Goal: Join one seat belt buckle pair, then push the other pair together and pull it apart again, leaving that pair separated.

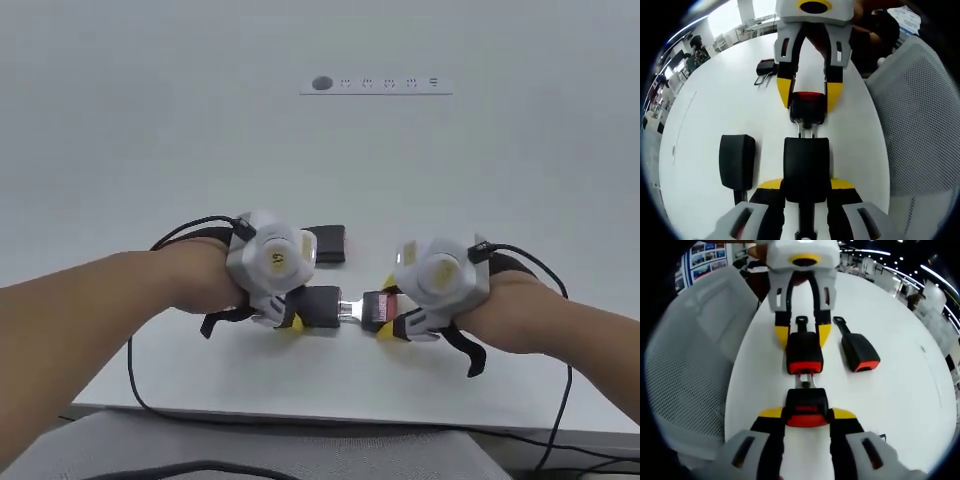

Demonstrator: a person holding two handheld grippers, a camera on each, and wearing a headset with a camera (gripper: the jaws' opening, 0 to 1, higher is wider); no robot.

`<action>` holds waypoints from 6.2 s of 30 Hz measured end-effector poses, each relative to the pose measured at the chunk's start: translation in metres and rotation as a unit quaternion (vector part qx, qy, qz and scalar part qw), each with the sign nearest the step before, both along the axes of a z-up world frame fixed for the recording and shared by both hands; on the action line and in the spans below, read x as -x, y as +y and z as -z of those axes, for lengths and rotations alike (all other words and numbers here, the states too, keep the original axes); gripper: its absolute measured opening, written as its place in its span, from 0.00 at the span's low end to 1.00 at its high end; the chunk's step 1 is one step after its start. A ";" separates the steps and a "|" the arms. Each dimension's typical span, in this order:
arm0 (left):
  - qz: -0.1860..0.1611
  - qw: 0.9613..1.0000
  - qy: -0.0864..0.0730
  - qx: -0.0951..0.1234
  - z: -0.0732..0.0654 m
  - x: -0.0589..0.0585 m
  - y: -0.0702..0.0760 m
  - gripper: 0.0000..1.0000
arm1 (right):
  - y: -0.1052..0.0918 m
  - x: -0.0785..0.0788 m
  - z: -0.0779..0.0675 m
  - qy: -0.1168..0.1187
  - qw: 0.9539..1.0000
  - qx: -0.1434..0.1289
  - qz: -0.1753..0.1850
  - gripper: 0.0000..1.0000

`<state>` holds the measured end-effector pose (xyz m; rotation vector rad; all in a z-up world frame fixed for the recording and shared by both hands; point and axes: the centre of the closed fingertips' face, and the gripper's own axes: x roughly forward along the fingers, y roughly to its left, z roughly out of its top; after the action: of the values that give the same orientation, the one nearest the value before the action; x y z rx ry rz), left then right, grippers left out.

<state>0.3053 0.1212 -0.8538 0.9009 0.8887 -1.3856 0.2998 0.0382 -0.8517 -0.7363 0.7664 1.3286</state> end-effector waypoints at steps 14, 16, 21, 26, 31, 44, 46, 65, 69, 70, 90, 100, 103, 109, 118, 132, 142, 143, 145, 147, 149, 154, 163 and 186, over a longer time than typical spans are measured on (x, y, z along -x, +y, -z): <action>0.009 1.000 0.001 0.017 0.000 -0.001 0.001 0.32 | 0.008 0.000 0.001 0.009 1.000 -0.003 0.017 0.32; 0.010 1.000 0.001 0.018 0.000 -0.001 0.000 0.32 | 0.009 -0.001 0.001 0.010 1.000 -0.003 0.015 0.32; 0.016 1.000 0.000 0.015 0.000 0.000 0.000 0.32 | 0.016 -0.002 0.000 0.011 1.000 -0.010 0.011 0.31; 0.017 1.000 0.001 0.012 0.000 -0.001 0.000 0.32 | 0.023 -0.003 0.001 0.016 1.000 -0.014 0.012 0.31; 0.023 1.000 0.000 0.008 0.000 -0.001 -0.001 0.32 | 0.023 -0.003 -0.001 0.017 1.000 -0.019 0.016 0.31; 0.020 1.000 0.005 0.014 0.000 -0.002 0.003 0.32 | 0.020 -0.001 -0.001 0.012 1.000 -0.023 0.007 0.31; 0.020 1.000 0.006 0.013 -0.001 -0.001 0.003 0.31 | 0.020 -0.001 0.000 0.013 1.000 -0.023 0.006 0.31; 0.013 1.000 0.004 0.012 -0.001 -0.001 0.004 0.33 | 0.019 0.000 -0.001 0.017 0.999 -0.027 0.001 0.32; 0.012 1.000 0.003 0.007 0.000 -0.001 0.004 0.33 | 0.020 -0.001 -0.001 0.020 0.999 -0.026 -0.001 0.33; 0.011 1.000 0.003 0.006 0.000 -0.001 0.004 0.33 | 0.020 -0.001 -0.001 0.022 0.999 -0.025 -0.002 0.33; -0.008 1.000 0.001 0.004 -0.001 -0.002 0.007 0.36 | 0.021 -0.002 -0.004 0.003 1.000 -0.024 0.003 0.41; -0.040 0.998 -0.032 0.045 -0.032 -0.014 0.015 0.43 | 0.014 -0.003 -0.025 0.003 0.999 -0.037 0.010 0.39; -0.046 0.996 -0.038 0.062 -0.041 -0.019 0.011 0.45 | 0.009 -0.007 -0.031 -0.002 0.999 -0.039 0.014 0.39; -0.058 0.994 -0.052 0.071 -0.047 -0.040 0.007 0.47 | -0.007 -0.021 -0.034 -0.015 0.999 -0.029 0.019 0.39; -0.083 0.992 -0.052 0.078 -0.042 -0.077 0.002 0.48 | -0.045 -0.054 -0.035 -0.030 0.999 -0.005 0.034 0.40; -0.063 0.996 -0.034 0.049 -0.015 -0.097 -0.002 0.49 | -0.108 -0.082 -0.017 -0.025 0.997 0.031 0.061 0.41; -0.040 0.998 -0.013 0.037 -0.007 -0.094 -0.003 0.48 | -0.128 -0.083 -0.014 -0.017 0.997 0.047 0.064 0.41; -0.038 0.998 -0.011 0.038 -0.007 -0.094 -0.004 0.47 | -0.128 -0.082 -0.013 -0.014 0.997 0.048 0.064 0.40; -0.036 0.999 -0.006 0.036 -0.008 -0.093 -0.004 0.45 | -0.129 -0.081 -0.011 -0.009 0.997 0.049 0.062 0.38; -0.033 0.999 -0.002 0.034 -0.008 -0.092 -0.003 0.40 | -0.128 -0.080 -0.009 -0.006 0.997 0.049 0.059 0.34; -0.026 0.999 0.000 0.032 -0.008 -0.089 -0.004 0.35 | -0.128 -0.080 -0.009 -0.006 0.997 0.050 0.051 0.34; -0.022 1.000 -0.002 0.020 -0.008 -0.089 -0.004 0.33 | -0.127 -0.080 -0.007 0.000 0.998 0.050 0.033 0.33; -0.020 1.000 0.001 0.012 -0.007 -0.090 -0.003 0.33 | -0.118 -0.080 -0.006 -0.007 0.998 0.059 0.024 0.33; -0.015 1.000 -0.001 0.013 -0.004 -0.091 -0.004 0.32 | -0.019 -0.091 -0.005 -0.017 0.999 0.026 -0.005 0.33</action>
<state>0.3963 0.1168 -0.8497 0.8666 0.8780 -1.3664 0.3910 0.0194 -0.8470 -0.8039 0.7733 1.3063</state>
